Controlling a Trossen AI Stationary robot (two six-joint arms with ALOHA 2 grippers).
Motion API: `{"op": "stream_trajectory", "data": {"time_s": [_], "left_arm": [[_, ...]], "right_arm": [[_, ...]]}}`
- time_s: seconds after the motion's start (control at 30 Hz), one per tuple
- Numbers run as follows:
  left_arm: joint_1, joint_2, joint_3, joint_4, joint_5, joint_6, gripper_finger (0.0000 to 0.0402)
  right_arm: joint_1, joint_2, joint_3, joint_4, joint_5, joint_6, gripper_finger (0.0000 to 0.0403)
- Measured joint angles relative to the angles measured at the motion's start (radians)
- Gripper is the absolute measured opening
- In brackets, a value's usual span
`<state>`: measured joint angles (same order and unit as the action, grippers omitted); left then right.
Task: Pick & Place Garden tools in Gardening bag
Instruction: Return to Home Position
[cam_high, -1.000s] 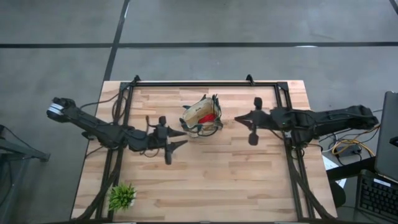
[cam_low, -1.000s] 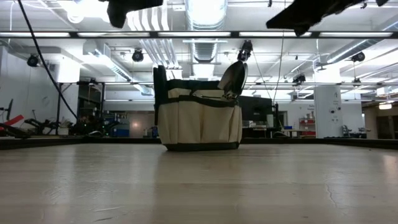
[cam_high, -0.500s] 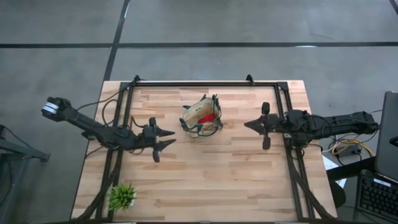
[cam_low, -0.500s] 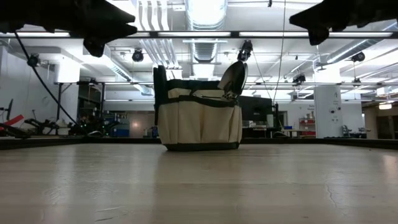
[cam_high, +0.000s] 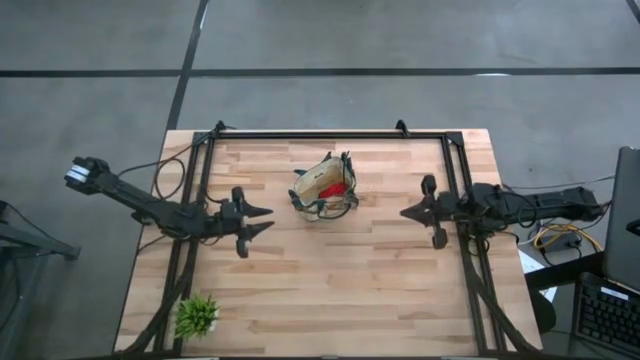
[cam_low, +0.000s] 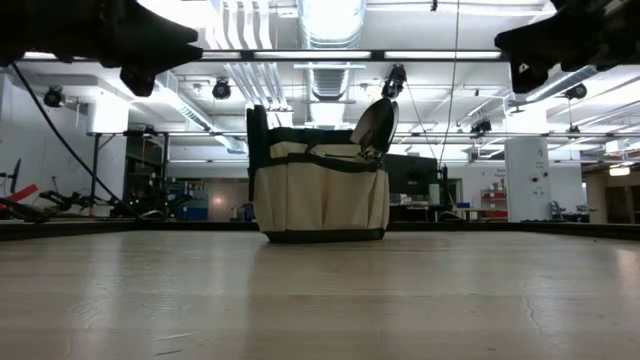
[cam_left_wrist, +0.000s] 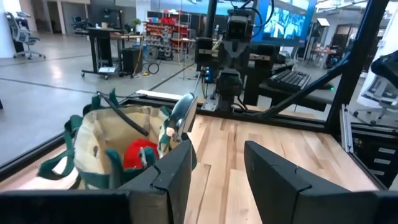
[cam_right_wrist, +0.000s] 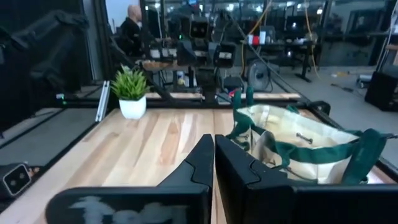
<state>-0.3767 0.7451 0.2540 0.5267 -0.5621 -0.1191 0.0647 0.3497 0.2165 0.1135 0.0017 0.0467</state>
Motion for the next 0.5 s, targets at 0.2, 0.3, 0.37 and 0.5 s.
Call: {"op": "stream_trajectory", "data": {"time_s": [0.2, 0.3, 0.37, 0.5], "left_arm": [[0.0, -0.134, -0.068, 0.004, 0.0, 0.022, 0.0151], [0.0, -0.208, -0.102, -0.009, 0.006, 0.032, 0.0152], [0.0, -0.255, -0.122, -0.023, 0.018, 0.032, 0.0151], [0.0, -0.37, -0.15, -0.145, 0.021, -0.01, 0.0151]], "right_arm": [[0.0, -0.11, -0.055, -0.003, 0.0, -0.017, 0.0008], [0.0, -0.157, -0.07, -0.007, -0.011, -0.044, 0.0008], [0.0, -0.184, -0.077, -0.028, -0.031, -0.058, 0.0008], [0.0, -0.229, -0.088, -0.094, -0.034, -0.05, 0.0008]]}}
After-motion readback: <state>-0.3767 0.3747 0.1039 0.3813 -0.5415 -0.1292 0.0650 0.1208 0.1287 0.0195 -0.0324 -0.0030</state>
